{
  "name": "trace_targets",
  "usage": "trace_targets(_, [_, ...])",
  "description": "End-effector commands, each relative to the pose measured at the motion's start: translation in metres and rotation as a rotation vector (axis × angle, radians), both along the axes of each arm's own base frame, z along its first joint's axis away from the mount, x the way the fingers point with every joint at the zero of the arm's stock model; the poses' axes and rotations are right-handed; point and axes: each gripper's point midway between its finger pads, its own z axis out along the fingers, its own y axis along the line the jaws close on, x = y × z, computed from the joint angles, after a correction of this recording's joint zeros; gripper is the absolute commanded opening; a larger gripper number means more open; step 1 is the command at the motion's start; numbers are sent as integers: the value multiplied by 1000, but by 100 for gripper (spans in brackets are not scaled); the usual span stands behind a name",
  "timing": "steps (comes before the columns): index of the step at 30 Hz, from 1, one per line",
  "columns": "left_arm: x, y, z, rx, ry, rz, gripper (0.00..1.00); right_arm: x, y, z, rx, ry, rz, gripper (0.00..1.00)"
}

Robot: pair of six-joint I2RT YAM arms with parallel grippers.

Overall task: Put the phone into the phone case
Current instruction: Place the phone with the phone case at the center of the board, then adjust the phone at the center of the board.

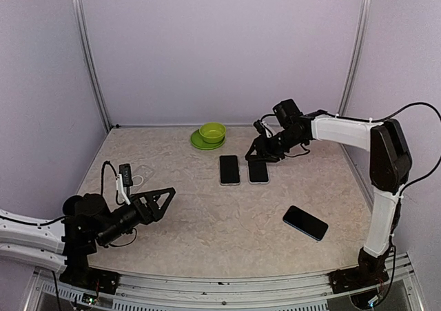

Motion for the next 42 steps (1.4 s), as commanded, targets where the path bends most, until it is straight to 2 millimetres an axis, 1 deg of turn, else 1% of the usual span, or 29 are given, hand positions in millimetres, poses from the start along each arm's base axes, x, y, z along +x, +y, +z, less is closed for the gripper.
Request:
trace_targets(1, [7, -3, 37, 58, -86, 27, 99, -18, -19, 15, -37, -81, -11, 46])
trace_targets(3, [9, -7, 49, 89, -129, 22, 99, -27, -26, 19, -46, -94, -15, 46])
trace_targets(5, [9, -17, 69, 125, -199, -6, 99, -35, -32, 21, -56, -98, -17, 46])
trace_targets(6, [11, -21, 74, 158, -219, -8, 99, -39, -34, 22, -58, -100, -17, 46])
trace_targets(8, [18, -34, 78, 240, -229, -23, 99, -44, -38, 26, -54, -110, -17, 46])
trace_targets(10, [19, -50, 76, 304, -236, -68, 99, -48, -40, 29, -47, -123, -22, 46])
trace_targets(12, [19, -60, 79, 323, -261, -102, 99, -51, -42, 31, -40, -135, -27, 46])
trace_targets(14, [20, -68, 85, 333, -293, -123, 99, -53, -44, 30, -36, -137, -35, 46])
trace_targets(16, [20, -76, 97, 341, -327, -144, 99, -54, -44, 30, -33, -135, -34, 46])
trace_targets(19, [22, -89, 108, 345, -353, -170, 99, -55, -45, 26, -42, -126, -35, 46])
trace_targets(22, [22, -95, 117, 335, -387, -181, 99, -57, -51, 21, -75, -121, -46, 46])
trace_targets(25, [22, -97, 125, 341, -428, -183, 99, -60, -63, 18, -126, -129, -68, 47])
trace_targets(26, [23, -97, 131, 338, -441, -182, 99, -61, -68, 18, -150, -135, -80, 47])
trace_targets(27, [23, -99, 132, 340, -450, -190, 99, -62, -74, 17, -176, -142, -93, 47])
trace_targets(30, [20, -104, 143, 322, -489, -223, 99, -67, -94, 8, -265, -142, -141, 47])
trace_targets(33, [18, -107, 143, 318, -504, -252, 99, -76, -112, -4, -335, -118, -186, 47])
trace_targets(39, [18, -103, 126, 319, -491, -254, 99, -99, -139, -34, -428, -59, -226, 47])
trace_targets(42, [16, -102, 117, 314, -480, -274, 99, -108, -152, -46, -497, -39, -230, 48])
